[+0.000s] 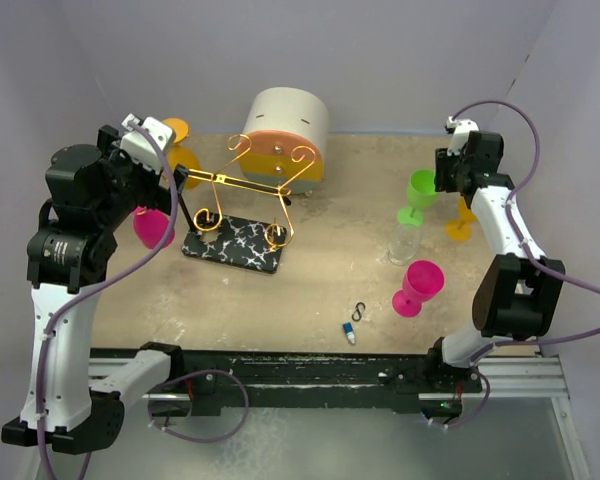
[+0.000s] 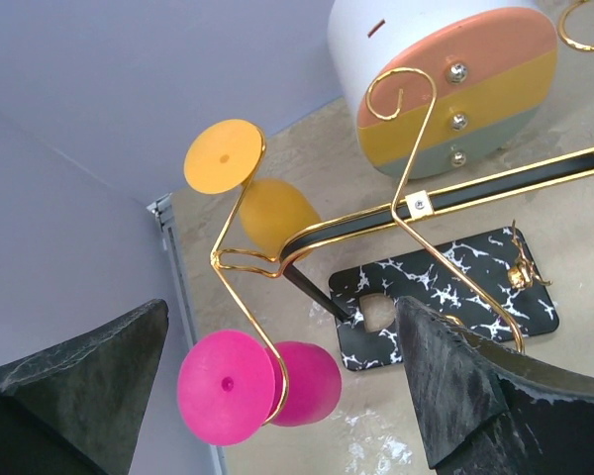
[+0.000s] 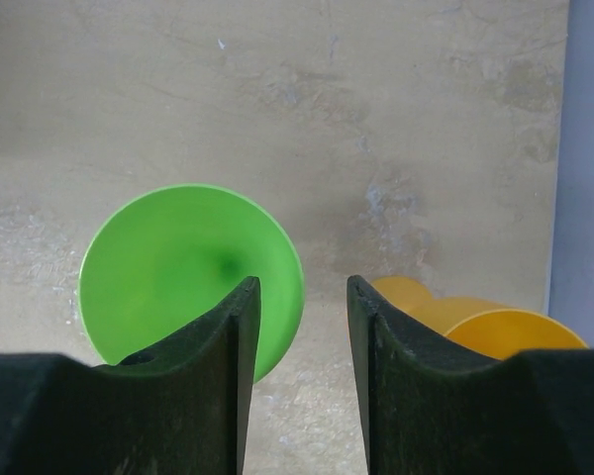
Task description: Place the wine glass upside down on the wine glass rack
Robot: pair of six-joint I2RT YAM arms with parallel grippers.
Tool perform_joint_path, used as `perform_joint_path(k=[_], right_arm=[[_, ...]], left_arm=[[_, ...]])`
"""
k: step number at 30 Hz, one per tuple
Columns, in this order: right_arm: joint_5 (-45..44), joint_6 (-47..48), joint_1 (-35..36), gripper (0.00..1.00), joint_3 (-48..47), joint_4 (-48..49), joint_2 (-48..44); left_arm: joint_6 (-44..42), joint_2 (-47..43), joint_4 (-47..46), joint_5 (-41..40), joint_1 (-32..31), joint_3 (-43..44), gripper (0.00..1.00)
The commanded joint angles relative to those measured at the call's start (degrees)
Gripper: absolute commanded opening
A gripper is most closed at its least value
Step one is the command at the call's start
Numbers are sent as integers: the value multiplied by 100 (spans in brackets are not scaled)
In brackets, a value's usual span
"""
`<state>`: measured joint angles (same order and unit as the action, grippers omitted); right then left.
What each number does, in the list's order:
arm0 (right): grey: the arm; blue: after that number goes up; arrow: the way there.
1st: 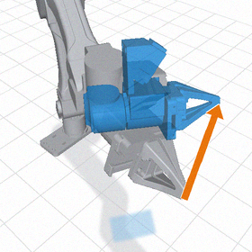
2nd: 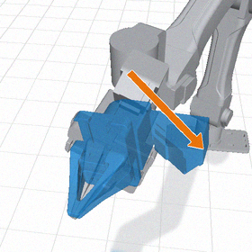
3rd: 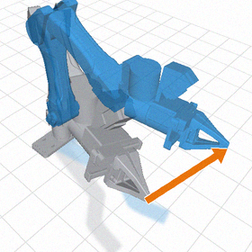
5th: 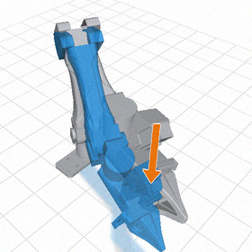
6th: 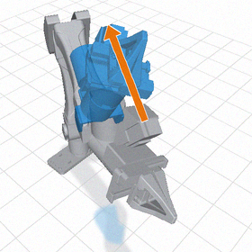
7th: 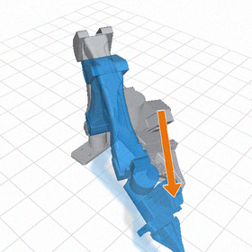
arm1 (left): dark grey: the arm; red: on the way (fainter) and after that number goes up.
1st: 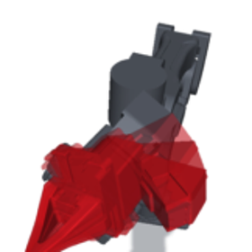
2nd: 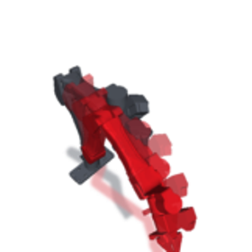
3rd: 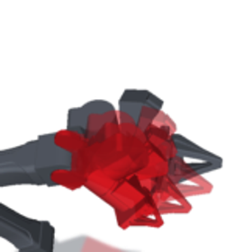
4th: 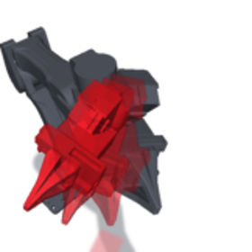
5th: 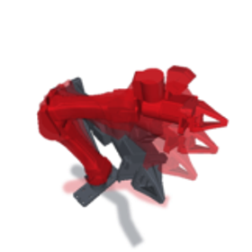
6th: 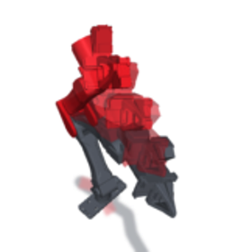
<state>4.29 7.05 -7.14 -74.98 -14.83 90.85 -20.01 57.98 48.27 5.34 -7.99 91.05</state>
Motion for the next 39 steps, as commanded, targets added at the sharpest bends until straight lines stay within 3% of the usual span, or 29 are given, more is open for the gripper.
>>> perform_joint_path(k=[1, 15, 23, 33, 39], right_arm=[[139, 10, 10, 41, -303, -25, 64], [164, 67, 11, 18, -405, -73, 260], [423, 239, 10, 0, -574, -202, -222], [691, 375, 11, 0, -1345, -40, -1607], [1934, -126, 19, 0, -2358, -381, -1583]], left_arm=[[290, -16, -334, -194, 95, 40, 99], [327, -40, -318, -94, 148, 45, 99], [383, 17, -366, -302, 184, -88, 99], [457, 214, -473, -463, 183, 169, 99], [792, 441, -634, 382, 177, 500, 99]])
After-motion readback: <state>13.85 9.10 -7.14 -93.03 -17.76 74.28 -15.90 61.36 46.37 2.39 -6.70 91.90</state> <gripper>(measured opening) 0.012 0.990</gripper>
